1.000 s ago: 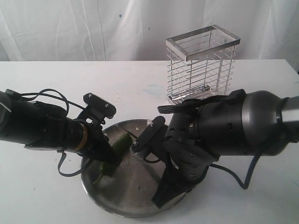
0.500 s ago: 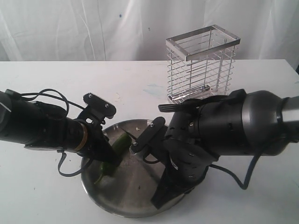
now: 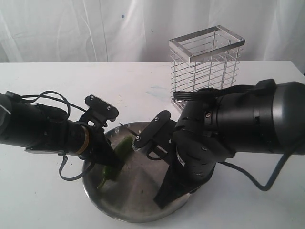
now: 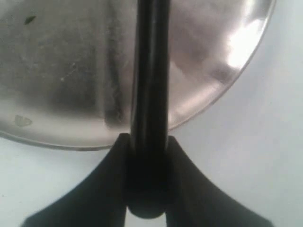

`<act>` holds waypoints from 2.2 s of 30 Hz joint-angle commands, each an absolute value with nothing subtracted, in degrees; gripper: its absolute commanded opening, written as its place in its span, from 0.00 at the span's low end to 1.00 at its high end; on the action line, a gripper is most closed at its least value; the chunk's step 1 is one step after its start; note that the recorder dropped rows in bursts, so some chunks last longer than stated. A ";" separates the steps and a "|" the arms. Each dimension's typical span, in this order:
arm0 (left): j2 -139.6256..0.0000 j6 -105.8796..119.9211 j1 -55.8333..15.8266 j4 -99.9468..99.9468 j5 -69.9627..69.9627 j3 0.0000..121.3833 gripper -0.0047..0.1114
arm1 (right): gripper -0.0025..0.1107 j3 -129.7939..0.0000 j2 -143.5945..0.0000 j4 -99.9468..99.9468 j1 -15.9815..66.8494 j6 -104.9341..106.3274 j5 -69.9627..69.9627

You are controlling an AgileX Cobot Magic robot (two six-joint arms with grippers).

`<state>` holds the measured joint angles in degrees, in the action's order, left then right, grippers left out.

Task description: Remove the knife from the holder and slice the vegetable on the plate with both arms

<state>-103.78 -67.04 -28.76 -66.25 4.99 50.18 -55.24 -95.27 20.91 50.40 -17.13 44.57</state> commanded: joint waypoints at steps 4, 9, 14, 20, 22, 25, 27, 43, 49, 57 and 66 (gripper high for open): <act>-103.60 -67.42 -28.65 -66.49 4.50 49.75 0.22 | 0.02 -55.30 -95.10 19.39 50.21 -15.64 43.74; -103.60 -67.42 -28.65 -66.49 4.50 49.75 0.22 | 0.02 -55.30 -96.61 17.68 50.21 -13.65 43.83; -103.60 -67.42 -28.65 -66.49 4.50 49.75 0.22 | 0.02 -55.30 -98.28 19.92 50.21 -13.20 43.48; -103.60 -67.42 -28.65 -66.49 4.50 49.75 0.22 | 0.02 -55.30 -99.10 25.18 50.21 -15.55 43.48; -103.60 -67.42 -28.65 -66.49 4.50 49.75 0.22 | 0.02 -55.30 -99.10 26.70 50.21 -16.80 43.58; -103.60 -67.42 -28.65 -66.49 4.50 49.75 0.22 | 0.02 -55.30 -99.10 27.33 50.21 -17.21 43.58; -103.60 -67.43 -28.65 -66.49 4.50 49.65 0.22 | 0.02 -55.30 -99.47 27.33 50.21 -17.21 43.58; -103.60 -67.43 -28.65 -66.49 4.90 48.60 0.22 | 0.02 -55.30 -100.67 22.26 48.32 -9.62 44.66; -103.60 -67.43 -28.65 -66.49 4.90 48.60 0.22 | 0.02 -55.30 -100.76 19.29 48.32 -6.96 44.90; -103.60 -67.43 -28.65 -66.49 5.25 48.60 0.22 | 0.02 -55.30 -100.76 13.03 48.32 -3.17 48.08; -103.60 -67.43 -28.65 -66.49 5.52 48.60 0.22 | 0.02 -55.62 -100.76 12.16 48.32 -2.76 53.33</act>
<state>-103.78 -67.04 -28.76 -66.25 6.55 49.19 -55.36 -100.77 12.93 48.56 -4.26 51.06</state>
